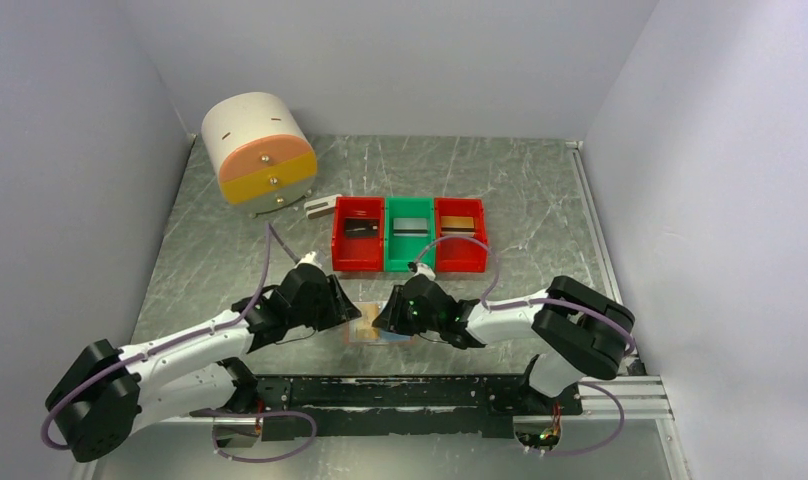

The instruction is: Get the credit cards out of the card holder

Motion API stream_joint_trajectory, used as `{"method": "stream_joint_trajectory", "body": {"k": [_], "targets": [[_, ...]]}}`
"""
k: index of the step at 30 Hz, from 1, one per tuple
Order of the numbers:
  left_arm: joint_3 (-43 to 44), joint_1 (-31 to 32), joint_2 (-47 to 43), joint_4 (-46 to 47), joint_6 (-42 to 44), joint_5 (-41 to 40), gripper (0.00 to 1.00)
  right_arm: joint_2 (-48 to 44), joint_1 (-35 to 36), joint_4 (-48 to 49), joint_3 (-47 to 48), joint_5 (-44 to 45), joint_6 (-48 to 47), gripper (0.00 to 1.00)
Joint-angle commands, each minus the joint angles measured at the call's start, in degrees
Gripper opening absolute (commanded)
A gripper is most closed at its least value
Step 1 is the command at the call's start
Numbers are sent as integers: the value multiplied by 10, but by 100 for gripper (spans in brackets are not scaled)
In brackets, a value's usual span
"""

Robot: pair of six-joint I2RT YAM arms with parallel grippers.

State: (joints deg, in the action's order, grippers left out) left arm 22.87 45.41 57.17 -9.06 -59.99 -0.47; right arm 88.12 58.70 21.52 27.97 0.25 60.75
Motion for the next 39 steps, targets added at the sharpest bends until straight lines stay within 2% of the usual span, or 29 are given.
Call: {"method": "stream_joint_trajectory", "body": {"k": [1, 6, 14, 21, 30, 34, 39], "targets": [[7, -3, 16, 33, 13, 31, 45, 7, -7, -9, -7, 7, 8, 29], [3, -3, 43, 47, 19, 45, 41, -6, -11, -4, -19, 13, 13, 25], [8, -2, 97, 44, 30, 55, 33, -9, -14, 12, -17, -7, 7, 25], [9, -3, 110, 32, 39, 55, 28, 12, -17, 25, -16, -11, 15, 24], [7, -2, 105, 14, 46, 44, 27, 20, -27, 69, -36, -32, 41, 20], [11, -2, 112, 10, 49, 44, 26, 33, -43, 131, -66, -61, 73, 10], [11, -2, 111, 11, 49, 44, 25, 40, -49, 136, -64, -72, 62, 13]]}}
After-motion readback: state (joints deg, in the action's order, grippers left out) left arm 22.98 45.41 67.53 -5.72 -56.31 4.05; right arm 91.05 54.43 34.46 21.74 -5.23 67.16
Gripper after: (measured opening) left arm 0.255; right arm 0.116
